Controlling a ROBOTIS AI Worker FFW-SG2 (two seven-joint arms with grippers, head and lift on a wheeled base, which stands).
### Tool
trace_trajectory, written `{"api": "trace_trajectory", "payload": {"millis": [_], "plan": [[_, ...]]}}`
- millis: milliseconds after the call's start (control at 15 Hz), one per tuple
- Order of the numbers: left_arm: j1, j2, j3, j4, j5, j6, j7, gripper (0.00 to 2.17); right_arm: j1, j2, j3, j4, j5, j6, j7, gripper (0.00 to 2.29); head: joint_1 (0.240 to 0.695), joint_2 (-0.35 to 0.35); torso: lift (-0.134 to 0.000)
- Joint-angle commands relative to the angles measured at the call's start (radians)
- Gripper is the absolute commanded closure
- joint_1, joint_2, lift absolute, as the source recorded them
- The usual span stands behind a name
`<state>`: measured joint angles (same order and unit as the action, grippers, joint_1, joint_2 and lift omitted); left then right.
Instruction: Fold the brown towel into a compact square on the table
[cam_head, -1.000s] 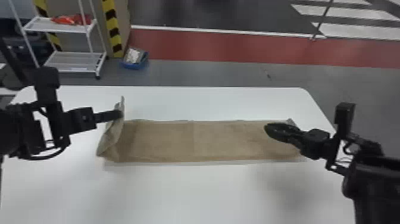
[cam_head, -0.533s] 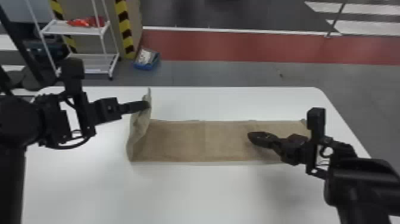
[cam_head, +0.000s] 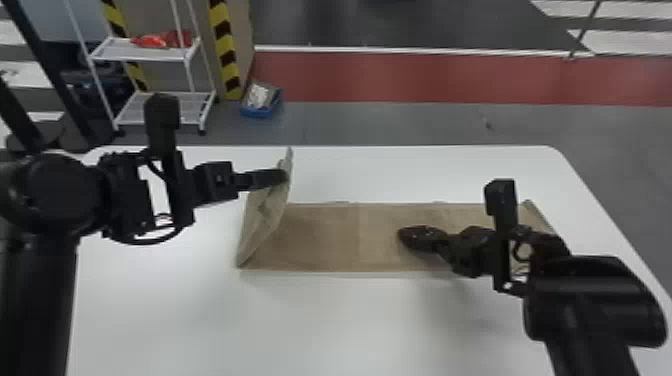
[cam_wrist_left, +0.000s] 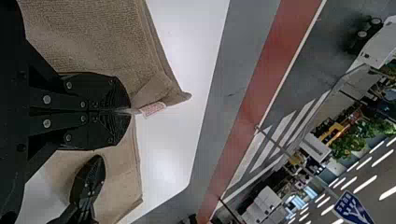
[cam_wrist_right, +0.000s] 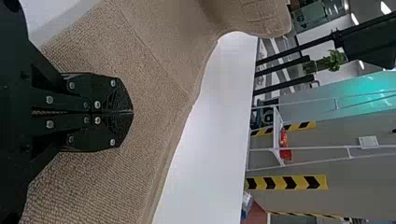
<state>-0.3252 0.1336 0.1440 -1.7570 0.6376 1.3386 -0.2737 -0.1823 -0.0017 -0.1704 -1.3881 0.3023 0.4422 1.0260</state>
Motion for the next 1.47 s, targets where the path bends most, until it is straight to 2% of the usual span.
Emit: {"api": "trace_trajectory", "payload": {"millis": [0, 133, 533, 733, 800, 867, 1000, 1067, 1200, 1400], "plan": [[-0.022, 0.008, 0.0, 0.001, 0.057, 0.032, 0.001, 1.78, -0.006, 0.003, 0.019, 0.012, 0.004, 0.011, 0.0, 1.91, 0.695, -0.019, -0.124], [-0.026, 0.009, 0.003, 0.001, 0.09, 0.044, 0.002, 1.78, -0.019, 0.003, 0.034, 0.023, 0.004, 0.023, 0.0, 1.91, 0.695, -0.022, -0.124], [-0.023, 0.008, -0.008, 0.001, 0.08, 0.044, 0.011, 1.78, -0.04, 0.003, 0.118, 0.04, -0.006, 0.042, -0.024, 1.91, 0.695, -0.007, -0.124], [-0.018, 0.006, -0.011, -0.003, 0.08, 0.044, 0.014, 1.78, -0.031, 0.003, 0.115, 0.024, -0.02, 0.039, -0.024, 1.91, 0.695, 0.009, -0.124], [-0.015, 0.006, -0.014, -0.003, 0.082, 0.044, 0.014, 1.78, -0.019, 0.003, 0.088, 0.008, -0.04, 0.036, -0.02, 1.79, 0.695, 0.012, -0.124], [-0.009, 0.008, -0.012, -0.003, 0.082, 0.044, 0.019, 1.78, -0.011, 0.003, 0.057, -0.014, -0.065, 0.02, -0.006, 1.32, 0.695, 0.01, -0.124], [0.001, 0.004, -0.017, -0.004, 0.08, 0.038, 0.03, 1.78, 0.01, 0.003, 0.005, -0.066, -0.088, 0.008, 0.003, 0.17, 0.695, 0.001, -0.124], [0.008, 0.0, -0.029, -0.004, 0.076, 0.032, 0.031, 1.79, 0.021, 0.003, -0.029, -0.097, -0.092, 0.008, 0.011, 0.0, 0.695, -0.005, -0.124], [0.024, -0.005, -0.077, -0.007, 0.063, -0.054, 0.062, 1.79, 0.027, 0.003, -0.106, -0.14, -0.106, 0.017, 0.029, 0.01, 0.695, -0.038, -0.124], [0.049, -0.006, -0.195, -0.003, 0.065, -0.278, 0.146, 1.79, 0.038, 0.003, -0.219, -0.167, -0.155, 0.033, 0.054, 0.09, 0.695, -0.106, -0.124]]}}
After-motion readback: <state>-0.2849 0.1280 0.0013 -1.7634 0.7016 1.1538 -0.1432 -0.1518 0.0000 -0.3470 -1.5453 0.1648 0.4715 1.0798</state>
